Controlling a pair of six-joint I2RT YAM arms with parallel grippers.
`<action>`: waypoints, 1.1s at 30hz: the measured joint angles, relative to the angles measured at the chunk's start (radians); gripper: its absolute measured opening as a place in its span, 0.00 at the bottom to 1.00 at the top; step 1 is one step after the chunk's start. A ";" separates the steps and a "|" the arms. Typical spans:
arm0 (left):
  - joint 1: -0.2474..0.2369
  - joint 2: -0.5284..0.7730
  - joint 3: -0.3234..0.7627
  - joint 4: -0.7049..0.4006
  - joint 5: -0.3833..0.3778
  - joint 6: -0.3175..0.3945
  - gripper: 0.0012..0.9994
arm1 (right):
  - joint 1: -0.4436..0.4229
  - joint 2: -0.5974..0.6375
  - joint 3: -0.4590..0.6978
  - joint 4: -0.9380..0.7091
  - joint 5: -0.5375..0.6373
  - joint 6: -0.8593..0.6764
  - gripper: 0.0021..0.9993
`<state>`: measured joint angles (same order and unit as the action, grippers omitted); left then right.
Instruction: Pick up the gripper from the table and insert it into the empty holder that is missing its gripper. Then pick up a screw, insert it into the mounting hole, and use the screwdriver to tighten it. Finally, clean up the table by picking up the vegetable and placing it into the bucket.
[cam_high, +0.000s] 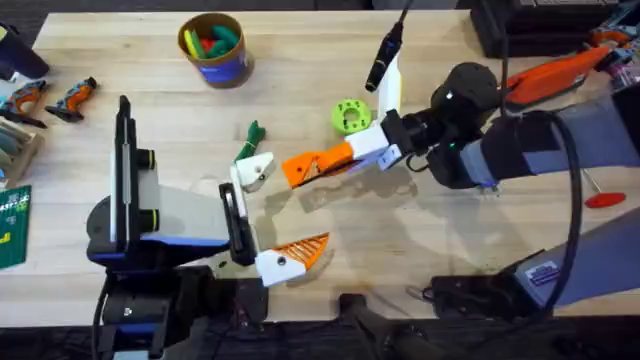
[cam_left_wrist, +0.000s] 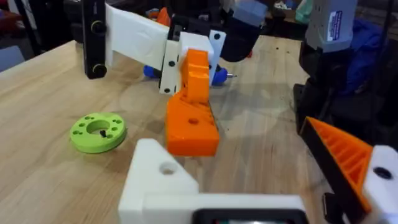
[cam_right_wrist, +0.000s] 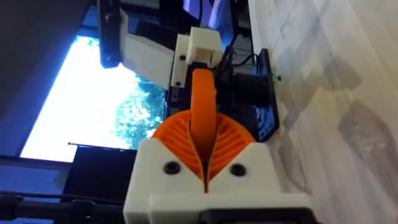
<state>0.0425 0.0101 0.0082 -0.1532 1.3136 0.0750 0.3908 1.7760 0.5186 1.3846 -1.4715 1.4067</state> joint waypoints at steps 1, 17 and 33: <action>0.000 0.000 0.000 0.000 0.000 0.000 0.99 | 0.003 0.000 0.000 0.000 0.000 0.007 0.01; 0.000 0.000 0.000 0.000 0.000 0.000 0.99 | 0.048 0.000 -0.137 0.037 0.118 0.110 0.01; 0.000 0.000 0.000 0.000 0.000 0.000 0.99 | 0.102 -0.129 -0.137 0.075 0.183 0.063 0.01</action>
<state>0.0425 0.0097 0.0082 -0.1532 1.3136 0.0750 0.4927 1.6465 0.3813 1.4595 -1.2884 1.4695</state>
